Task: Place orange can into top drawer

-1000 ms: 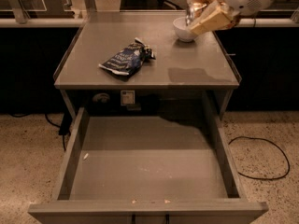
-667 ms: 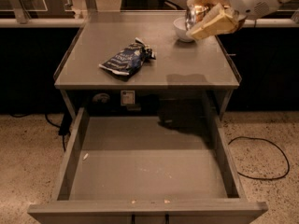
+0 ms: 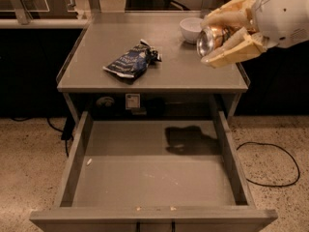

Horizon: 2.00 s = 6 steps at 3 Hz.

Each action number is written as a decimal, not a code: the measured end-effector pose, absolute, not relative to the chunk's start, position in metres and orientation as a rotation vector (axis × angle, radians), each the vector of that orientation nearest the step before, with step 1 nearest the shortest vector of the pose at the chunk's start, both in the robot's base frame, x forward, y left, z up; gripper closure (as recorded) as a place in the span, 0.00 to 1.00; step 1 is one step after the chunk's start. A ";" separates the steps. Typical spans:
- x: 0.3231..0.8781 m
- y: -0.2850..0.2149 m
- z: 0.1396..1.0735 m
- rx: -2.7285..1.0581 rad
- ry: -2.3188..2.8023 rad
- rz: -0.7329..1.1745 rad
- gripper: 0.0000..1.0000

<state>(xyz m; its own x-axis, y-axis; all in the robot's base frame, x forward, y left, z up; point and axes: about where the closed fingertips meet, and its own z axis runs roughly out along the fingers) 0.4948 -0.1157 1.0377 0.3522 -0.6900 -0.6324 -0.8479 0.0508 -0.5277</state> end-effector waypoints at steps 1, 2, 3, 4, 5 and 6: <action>0.493 -0.113 1.034 -1.697 1.375 0.219 1.00; 0.489 -0.113 1.018 -1.684 1.362 0.246 1.00; 0.483 -0.109 0.981 -1.659 1.330 0.313 1.00; 0.477 -0.101 0.946 -1.646 1.314 0.366 1.00; 0.473 -0.087 0.918 -1.648 1.305 0.414 1.00; 0.460 -0.073 0.892 -1.655 1.316 0.464 1.00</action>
Offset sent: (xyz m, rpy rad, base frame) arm -0.0164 -0.0045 -0.0725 0.1103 0.0235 0.0520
